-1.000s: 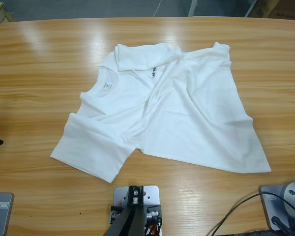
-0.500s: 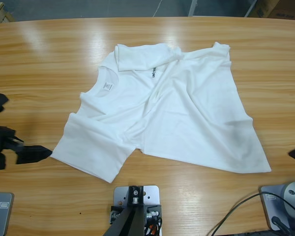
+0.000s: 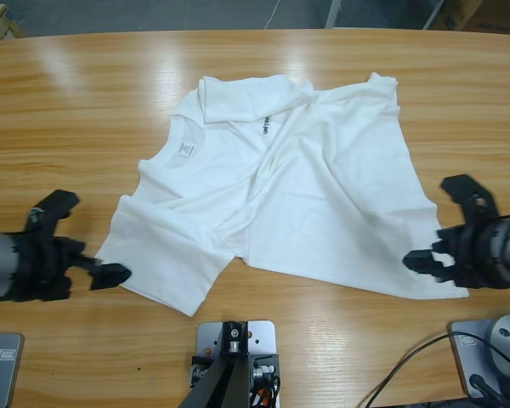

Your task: Fold clothes

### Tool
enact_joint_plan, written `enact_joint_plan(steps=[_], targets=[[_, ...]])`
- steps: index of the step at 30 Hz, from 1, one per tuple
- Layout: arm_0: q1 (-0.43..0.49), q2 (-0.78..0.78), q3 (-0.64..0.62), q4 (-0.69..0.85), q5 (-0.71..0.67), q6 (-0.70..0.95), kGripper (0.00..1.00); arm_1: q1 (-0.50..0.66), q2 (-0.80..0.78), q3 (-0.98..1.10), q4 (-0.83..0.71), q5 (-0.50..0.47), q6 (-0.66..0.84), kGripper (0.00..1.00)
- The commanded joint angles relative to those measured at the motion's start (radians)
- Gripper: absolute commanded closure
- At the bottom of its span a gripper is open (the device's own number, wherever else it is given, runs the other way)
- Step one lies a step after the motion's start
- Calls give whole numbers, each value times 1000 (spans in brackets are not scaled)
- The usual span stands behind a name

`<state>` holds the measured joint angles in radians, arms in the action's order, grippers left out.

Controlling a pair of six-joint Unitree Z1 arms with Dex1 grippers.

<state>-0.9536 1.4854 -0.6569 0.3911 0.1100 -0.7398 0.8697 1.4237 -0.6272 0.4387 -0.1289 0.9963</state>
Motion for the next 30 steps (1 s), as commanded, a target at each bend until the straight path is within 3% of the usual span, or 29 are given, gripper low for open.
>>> enact_joint_plan(steps=[1,9,15,19,23,26,30], targets=[[-14,170,12,-106,0,-21,41,14,158,99,-173,42,19,331],[-26,205,30,-107,1,-50,41,14,243,132,-229,38,56,326],[-108,284,30,-86,-3,-109,46,13,282,132,-233,62,66,323],[-134,274,30,-37,-3,-141,46,14,295,127,-212,92,71,256],[-164,175,33,111,-3,-176,46,13,295,112,-110,140,73,185],[-203,59,25,212,-4,-212,46,14,289,71,-6,176,71,20],[-215,-8,14,294,-23,-253,46,13,287,61,26,205,54,0]])
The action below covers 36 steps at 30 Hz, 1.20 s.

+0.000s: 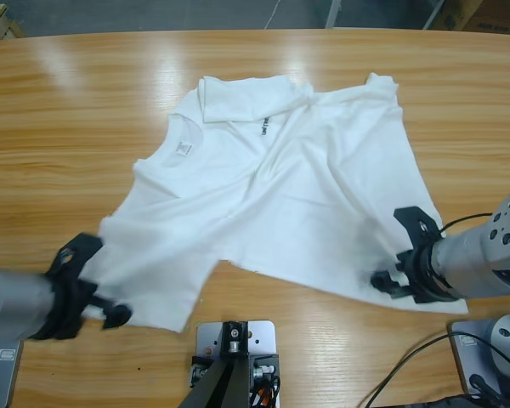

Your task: Fold clothes

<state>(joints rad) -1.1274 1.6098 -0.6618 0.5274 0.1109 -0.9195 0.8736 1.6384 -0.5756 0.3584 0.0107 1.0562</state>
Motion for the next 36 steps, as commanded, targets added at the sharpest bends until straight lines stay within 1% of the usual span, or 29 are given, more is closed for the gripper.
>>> enact_joint_plan(steps=[1,5,7,9,12,13,15,18,19,21,23,26,27,28,29,31,32,33,36], targets=[[-48,-140,13,176,-28,-83,46,10,71,9,109,68,-8,0],[-81,-169,11,213,-53,-119,46,10,74,2,121,78,-13,0],[-109,-193,10,236,-65,-148,46,10,45,-4,143,67,-13,0],[-122,-241,-7,264,-61,-164,46,10,-52,-37,207,8,-25,0],[-122,-316,-61,282,-5,-162,46,9,-206,-174,365,-81,-119,0],[-115,-328,-84,279,11,-159,46,8,-228,-222,405,-108,-152,0],[-58,-324,-136,258,34,-97,46,-21,-223,-312,439,-138,-237,0],[50,-294,-163,114,36,56,46,-88,-150,-422,465,-150,-353,0],[83,-265,-167,59,35,120,46,-106,-126,-446,477,-155,-378,0],[146,-174,-176,-61,33,308,46,-122,-99,-467,482,-158,-411,0],[185,-85,-202,-148,32,564,53,-122,-89,-467,482,-161,-426,0],[222,40,-305,-192,30,917,76,-122,-85,-452,479,-171,-449,0],[229,82,-344,-190,30,1058,139,-122,-84,-451,477,-176,-465,0],[241,117,-380,-182,30,1207,228,-122,-84,-452,474,-181,-486,0],[266,150,-418,-165,21,1333,312,-122,-84,-454,470,-185,-501,0],[344,209,-513,-83,-58,1524,393,-129,-71,-456,461,-190,-522,0],[393,239,-577,-14,-131,1603,428,-134,-61,-456,457,-190,-529,0],[437,282,-655,71,-183,1660,437,-139,-51,-457,454,-190,-537,0],[523,426,-909,311,-204,1814,433,-162,-23,-460,440,-187,-568,0]])
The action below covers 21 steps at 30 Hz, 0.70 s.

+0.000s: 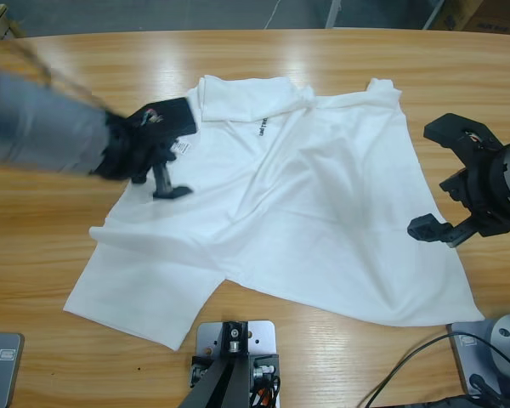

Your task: Fold clothes

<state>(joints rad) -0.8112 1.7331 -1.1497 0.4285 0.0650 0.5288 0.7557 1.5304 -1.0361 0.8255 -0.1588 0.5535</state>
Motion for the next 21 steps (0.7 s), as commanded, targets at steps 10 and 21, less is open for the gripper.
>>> enact_joint_plan(steps=[10,21], targets=[[242,591,-772,682,-127,557,239,-140,171,-12,-70,-1,-132,0],[219,685,-776,635,-95,472,147,-161,244,-4,-104,10,-149,0]])
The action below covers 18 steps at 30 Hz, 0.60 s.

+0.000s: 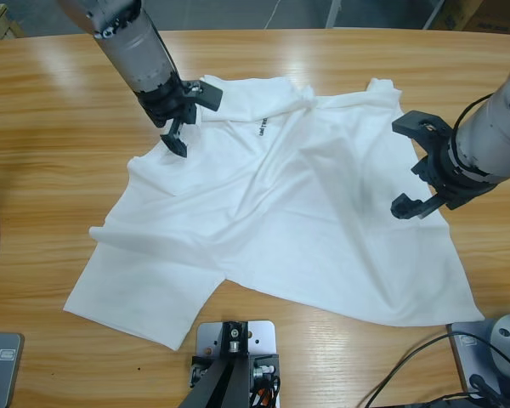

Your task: Fold clothes

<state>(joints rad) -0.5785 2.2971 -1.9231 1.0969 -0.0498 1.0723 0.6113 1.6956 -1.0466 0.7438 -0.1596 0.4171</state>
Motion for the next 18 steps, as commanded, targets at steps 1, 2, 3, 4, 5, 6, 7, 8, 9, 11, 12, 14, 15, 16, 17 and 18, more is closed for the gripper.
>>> enact_joint_plan(steps=[1,2,3,4,5,6,7,8,9,11,12,14,15,16,17,18], targets=[[-14,127,-4,-36,21,-82,146,-18,83,9,-23,11,-13,0],[-14,137,-5,-37,21,-84,132,-21,85,11,-23,11,-15,0],[-14,148,-8,-36,21,-86,124,-24,86,12,-23,11,-16,0],[-13,155,-7,-34,29,-87,124,-27,86,13,-23,11,-18,0],[-9,160,-2,-34,53,-87,124,-31,85,14,-22,11,-19,0],[0,163,3,-33,74,-88,124,-34,85,14,-22,11,-20,0],[13,163,8,-33,85,-90,124,-36,86,14,-23,11,-21,0],[32,163,13,-32,91,-94,124,-37,88,12,-23,11,-22,0],[53,163,17,-31,99,-100,124,-38,90,11,-24,11,-23,0],[97,162,22,-31,110,-114,124,-38,93,8,-24,11,-23,0],[115,162,22,-31,111,-120,124,-38,94,8,-24,11,-23,0],[141,165,22,-32,133,-138,124,-38,95,12,-24,11,-23,0],[154,166,22,-31,138,-149,124,-38,94,15,-23,11,-23,0],[166,165,23,-29,145,-160,124,-38,94,18,-23,11,-23,0],[178,165,26,-23,147,-167,124,-39,95,20,-23,11,-23,0],[191,165,29,-17,149,-173,124,-42,97,22,-24,11,-23,0]])
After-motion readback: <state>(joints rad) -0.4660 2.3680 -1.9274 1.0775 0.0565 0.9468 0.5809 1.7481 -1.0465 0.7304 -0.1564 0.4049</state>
